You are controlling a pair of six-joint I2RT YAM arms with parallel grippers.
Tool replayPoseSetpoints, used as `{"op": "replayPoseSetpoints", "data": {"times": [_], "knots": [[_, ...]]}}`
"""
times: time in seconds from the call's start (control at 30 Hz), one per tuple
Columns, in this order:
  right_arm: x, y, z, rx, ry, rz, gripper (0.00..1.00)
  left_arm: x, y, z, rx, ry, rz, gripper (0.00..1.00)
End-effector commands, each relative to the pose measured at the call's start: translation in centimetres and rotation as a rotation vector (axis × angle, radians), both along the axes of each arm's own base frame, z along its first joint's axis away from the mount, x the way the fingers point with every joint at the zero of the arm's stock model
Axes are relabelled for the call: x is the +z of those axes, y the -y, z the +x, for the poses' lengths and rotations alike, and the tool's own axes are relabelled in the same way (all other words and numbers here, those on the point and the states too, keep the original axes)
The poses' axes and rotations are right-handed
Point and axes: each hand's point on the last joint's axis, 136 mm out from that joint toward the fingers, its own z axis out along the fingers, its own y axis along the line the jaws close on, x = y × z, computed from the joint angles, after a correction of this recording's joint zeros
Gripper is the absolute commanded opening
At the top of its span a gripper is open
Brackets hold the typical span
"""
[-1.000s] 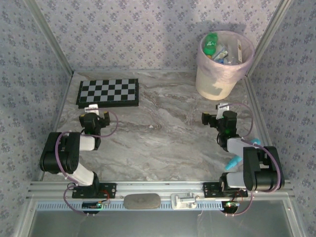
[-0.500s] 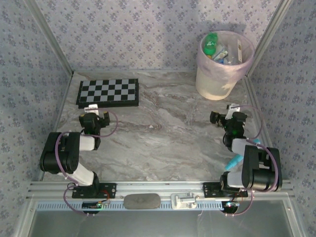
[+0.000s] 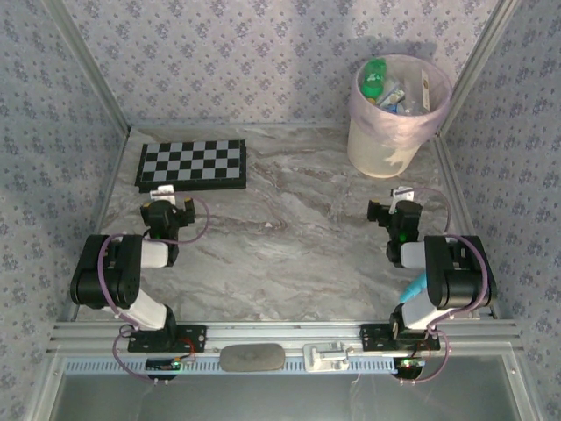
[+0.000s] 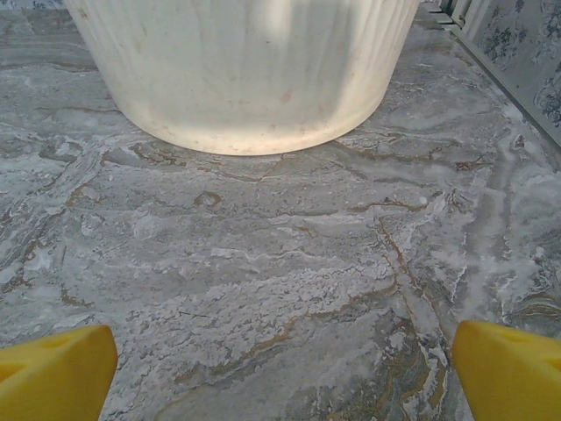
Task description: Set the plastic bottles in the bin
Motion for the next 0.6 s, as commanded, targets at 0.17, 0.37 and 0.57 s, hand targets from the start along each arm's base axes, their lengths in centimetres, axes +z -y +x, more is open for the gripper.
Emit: {"op": "replayPoseSetpoints", "data": {"times": [0.17,0.37,0.57], "knots": [[1.3,0.66,0.55,-0.032,0.041,-0.032,1.0,1.24,-0.02,0.62,0.001,0.044,-0.017,1.0],[1.24,0.51,0.61,-0.022,0.037,-0.032,1.0,1.26,-0.07,0.62,0.002,0.045,-0.017,1.0],[1.34,0.46,0.67,-0.019,0.041,-0.03,1.0,1.21,-0.05,0.68,-0.002,0.042,-0.021,1.0]]}}
